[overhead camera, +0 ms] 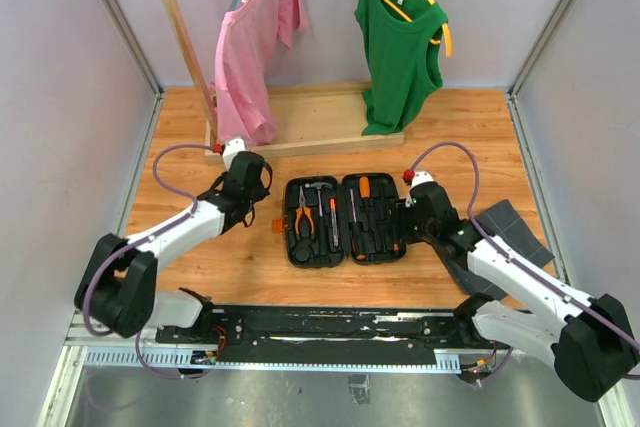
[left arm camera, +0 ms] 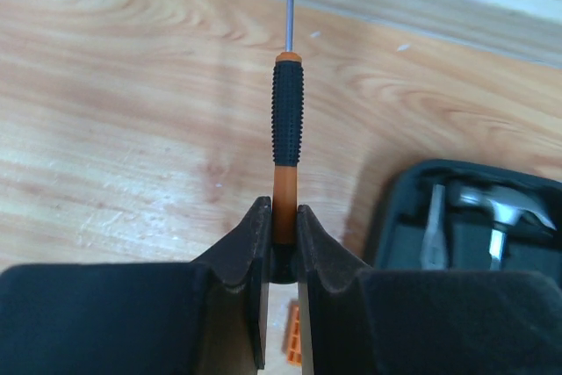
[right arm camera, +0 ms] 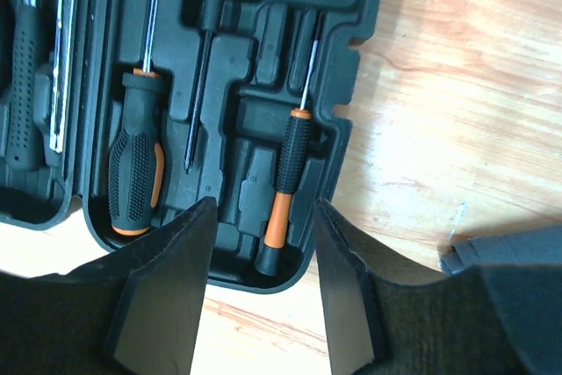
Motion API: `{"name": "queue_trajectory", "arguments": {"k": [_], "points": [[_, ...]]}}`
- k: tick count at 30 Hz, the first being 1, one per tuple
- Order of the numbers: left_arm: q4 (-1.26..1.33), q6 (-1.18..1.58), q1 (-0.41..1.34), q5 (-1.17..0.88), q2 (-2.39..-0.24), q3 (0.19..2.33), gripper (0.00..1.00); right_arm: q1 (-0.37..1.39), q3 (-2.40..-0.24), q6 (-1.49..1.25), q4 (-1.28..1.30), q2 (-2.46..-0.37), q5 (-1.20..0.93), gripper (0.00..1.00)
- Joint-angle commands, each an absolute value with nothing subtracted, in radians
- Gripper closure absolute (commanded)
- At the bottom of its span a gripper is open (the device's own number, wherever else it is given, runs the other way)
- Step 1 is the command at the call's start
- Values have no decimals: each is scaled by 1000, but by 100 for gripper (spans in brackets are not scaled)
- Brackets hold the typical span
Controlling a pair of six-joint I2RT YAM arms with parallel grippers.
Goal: Sort the tools into containers
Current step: Pick up the screwdriver from the center of the board.
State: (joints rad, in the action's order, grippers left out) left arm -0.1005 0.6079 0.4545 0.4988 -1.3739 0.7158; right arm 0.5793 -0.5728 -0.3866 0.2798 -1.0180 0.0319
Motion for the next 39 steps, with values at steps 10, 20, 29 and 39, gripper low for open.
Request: {"name": "queue_trajectory", "arguments": {"k": [10, 20, 29, 39], "points": [[216, 525, 476, -69, -1167, 578, 99, 565, -513, -528, 211, -859, 166, 49], [354, 585, 703, -33, -1220, 592, 100, 565, -366, -771, -11, -719, 102, 48], [425, 634, 861, 17, -1328, 637, 100, 564, -220, -906, -227, -556, 68, 45], [455, 636, 933, 17, -1398, 689, 100, 564, -175, -950, -473, -628, -50, 47]]}}
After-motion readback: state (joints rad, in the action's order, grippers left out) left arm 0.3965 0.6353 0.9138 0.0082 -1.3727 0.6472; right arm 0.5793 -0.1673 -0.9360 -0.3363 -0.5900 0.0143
